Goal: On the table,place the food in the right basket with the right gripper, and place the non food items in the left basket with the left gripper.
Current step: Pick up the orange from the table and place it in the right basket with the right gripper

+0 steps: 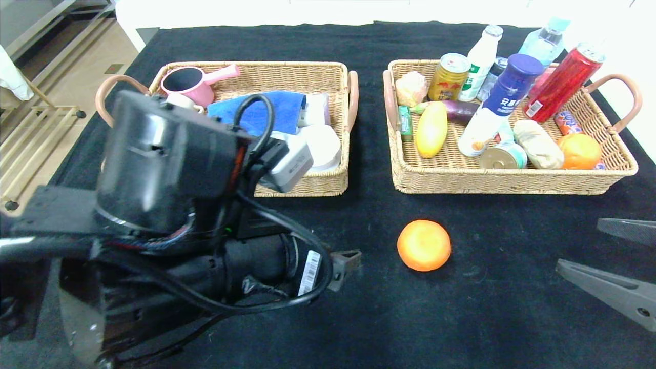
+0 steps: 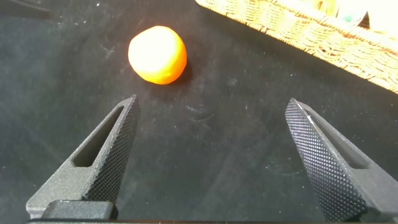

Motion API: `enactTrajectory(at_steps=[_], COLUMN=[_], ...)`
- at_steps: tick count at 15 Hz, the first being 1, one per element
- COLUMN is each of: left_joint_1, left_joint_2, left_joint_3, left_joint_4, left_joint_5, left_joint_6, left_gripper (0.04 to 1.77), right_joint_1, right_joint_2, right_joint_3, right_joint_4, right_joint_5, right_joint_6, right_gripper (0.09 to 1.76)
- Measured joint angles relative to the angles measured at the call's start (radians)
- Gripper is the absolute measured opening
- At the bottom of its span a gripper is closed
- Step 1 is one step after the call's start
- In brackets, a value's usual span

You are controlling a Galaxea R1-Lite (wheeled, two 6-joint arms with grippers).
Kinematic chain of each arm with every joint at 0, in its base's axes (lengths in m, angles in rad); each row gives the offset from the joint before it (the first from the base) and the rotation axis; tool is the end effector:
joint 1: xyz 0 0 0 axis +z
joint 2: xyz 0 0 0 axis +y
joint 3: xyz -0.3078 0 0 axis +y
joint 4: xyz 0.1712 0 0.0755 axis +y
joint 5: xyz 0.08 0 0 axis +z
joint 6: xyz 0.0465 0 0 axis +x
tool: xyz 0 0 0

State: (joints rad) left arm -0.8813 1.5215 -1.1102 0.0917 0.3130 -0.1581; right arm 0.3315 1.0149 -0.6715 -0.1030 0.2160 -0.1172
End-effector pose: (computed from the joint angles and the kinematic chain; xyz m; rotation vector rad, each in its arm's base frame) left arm 0.1897 -0.2075 0.2483 0.1350 0.4628 -0.5197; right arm 0.1348 0.0569 0.2450 -0.1278 0.2108 0.5585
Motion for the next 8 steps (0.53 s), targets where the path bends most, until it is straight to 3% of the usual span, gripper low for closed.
enactTrajectory(at_steps=[3,5,8], left_joint_1=[0.061,0.116,0.229], left_joint_2=[-0.149,-0.219,-0.256], left_joint_3=[0.251,0.358,0.44], left_joint_4=[-0.253,-0.371,-0.453], left_joint_5=[-0.129,-0.229,-0.261], left_joint_6=[0.111,0.186,0.233], left_gripper=[1.7,1.7,1.71], right_joint_1=[0.005,0.006,0.006], right_joint_2=[0.014,0.022,0.031], right_joint_3=[0.004,0.016,0.021], right_joint_4=[0.0,0.001,0.043], right_joint_5=[0.001,0.001,-0.035], right_joint_6=[-0.002,0.0,0.002], right_gripper=[1.71,1.71,1.71])
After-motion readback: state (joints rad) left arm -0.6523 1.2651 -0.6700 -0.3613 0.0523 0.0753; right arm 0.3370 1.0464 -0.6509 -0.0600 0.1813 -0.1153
